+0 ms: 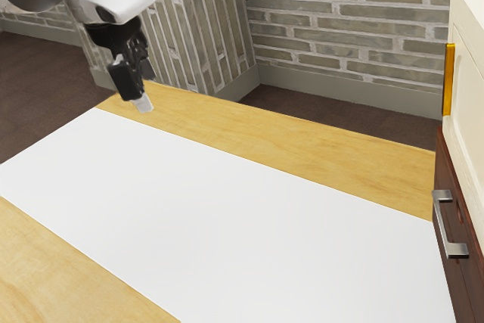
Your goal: Pull the drawer handle with one arm to open the drawer
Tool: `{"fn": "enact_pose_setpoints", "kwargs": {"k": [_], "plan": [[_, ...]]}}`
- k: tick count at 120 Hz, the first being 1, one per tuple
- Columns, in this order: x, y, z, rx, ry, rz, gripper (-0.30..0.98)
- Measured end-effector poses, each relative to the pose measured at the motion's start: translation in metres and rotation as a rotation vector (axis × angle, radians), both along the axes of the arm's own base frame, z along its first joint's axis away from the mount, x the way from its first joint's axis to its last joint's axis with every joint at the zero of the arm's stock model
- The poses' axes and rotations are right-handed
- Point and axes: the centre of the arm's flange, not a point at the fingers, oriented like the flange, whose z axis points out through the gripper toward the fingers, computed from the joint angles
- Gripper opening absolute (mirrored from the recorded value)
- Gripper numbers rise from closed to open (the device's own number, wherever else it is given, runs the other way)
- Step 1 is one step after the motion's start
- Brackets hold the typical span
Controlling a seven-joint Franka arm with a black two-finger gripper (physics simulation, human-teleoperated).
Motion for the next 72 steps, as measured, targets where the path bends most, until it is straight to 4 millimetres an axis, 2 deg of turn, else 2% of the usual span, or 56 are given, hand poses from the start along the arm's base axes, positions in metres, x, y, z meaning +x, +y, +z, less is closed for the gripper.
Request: {"fn": "enact_pose_setpoints", "kwargs": {"k": [8, 14, 35, 46, 56, 72], "plan": [[0.007, -0.023, -0.007, 0.008, 0.014, -0.055, 0.68], [0.010, -0.029, -0.012, 0.009, 0.024, -0.074, 0.68], [0.013, 0.002, -0.033, 0.024, 0.085, -0.044, 0.68], [0.013, 0.006, -0.041, 0.022, 0.115, -0.058, 0.68], [0.015, -0.008, -0.046, 0.032, 0.129, -0.118, 0.68], [0.011, -0.052, -0.061, 0.076, 0.157, -0.266, 0.68]]}}
